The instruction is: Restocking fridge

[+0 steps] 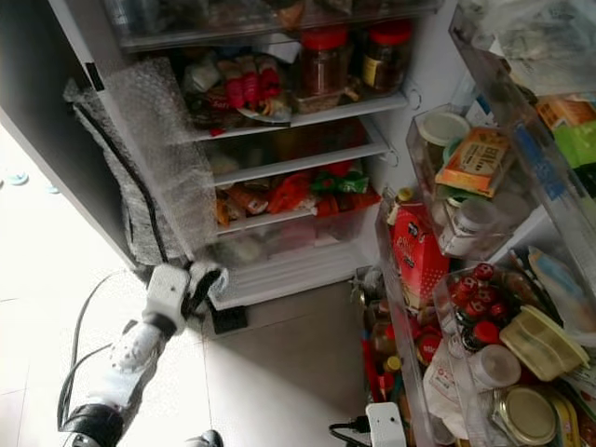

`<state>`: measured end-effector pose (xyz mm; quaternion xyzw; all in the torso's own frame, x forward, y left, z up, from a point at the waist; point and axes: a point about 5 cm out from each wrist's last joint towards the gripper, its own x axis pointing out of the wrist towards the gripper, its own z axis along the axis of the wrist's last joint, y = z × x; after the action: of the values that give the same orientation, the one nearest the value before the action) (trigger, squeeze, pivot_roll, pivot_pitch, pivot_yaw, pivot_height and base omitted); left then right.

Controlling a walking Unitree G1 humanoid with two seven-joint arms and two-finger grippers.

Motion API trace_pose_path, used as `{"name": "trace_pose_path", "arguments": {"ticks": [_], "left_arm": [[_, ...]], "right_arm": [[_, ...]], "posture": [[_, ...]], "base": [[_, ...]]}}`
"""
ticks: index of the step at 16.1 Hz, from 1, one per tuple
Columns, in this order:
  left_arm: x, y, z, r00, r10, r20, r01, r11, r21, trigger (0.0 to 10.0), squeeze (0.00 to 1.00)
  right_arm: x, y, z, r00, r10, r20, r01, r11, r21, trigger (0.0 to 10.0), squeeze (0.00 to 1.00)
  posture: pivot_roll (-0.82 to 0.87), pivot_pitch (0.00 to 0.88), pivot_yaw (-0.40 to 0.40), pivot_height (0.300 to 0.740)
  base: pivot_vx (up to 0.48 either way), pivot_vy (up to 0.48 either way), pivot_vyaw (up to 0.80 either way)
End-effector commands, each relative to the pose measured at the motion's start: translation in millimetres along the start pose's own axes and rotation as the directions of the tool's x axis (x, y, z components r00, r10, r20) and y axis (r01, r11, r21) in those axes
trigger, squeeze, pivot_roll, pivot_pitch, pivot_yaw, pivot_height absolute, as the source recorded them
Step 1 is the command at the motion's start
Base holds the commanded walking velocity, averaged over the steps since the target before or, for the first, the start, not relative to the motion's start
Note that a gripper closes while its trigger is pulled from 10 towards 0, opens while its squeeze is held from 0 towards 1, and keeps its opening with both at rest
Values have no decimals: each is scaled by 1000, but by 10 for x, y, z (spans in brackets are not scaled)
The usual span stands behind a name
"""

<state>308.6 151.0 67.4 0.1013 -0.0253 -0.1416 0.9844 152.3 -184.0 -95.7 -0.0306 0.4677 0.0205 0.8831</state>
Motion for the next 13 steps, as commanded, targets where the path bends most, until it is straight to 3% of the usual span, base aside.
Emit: {"name": "trace_pose_path", "arguments": {"ticks": [1, 13], "left_arm": [[-24, -26, 33, 1000, -16, 21, 16, 1000, -14, 10000, 0], [-15, -139, 194, 997, -44, 59, 47, 998, -50, 10000, 0]], "right_arm": [[-21, 9, -102, 999, 1, -35, -1, 1000, 10, 10000, 0], [-32, 20, -146, 999, -21, -41, 22, 999, 25, 10000, 0]], "posture": [[-115, 180, -7, 740], [-139, 195, 12, 740]], "base": [[0, 0, 0], [0, 0, 0]]}}
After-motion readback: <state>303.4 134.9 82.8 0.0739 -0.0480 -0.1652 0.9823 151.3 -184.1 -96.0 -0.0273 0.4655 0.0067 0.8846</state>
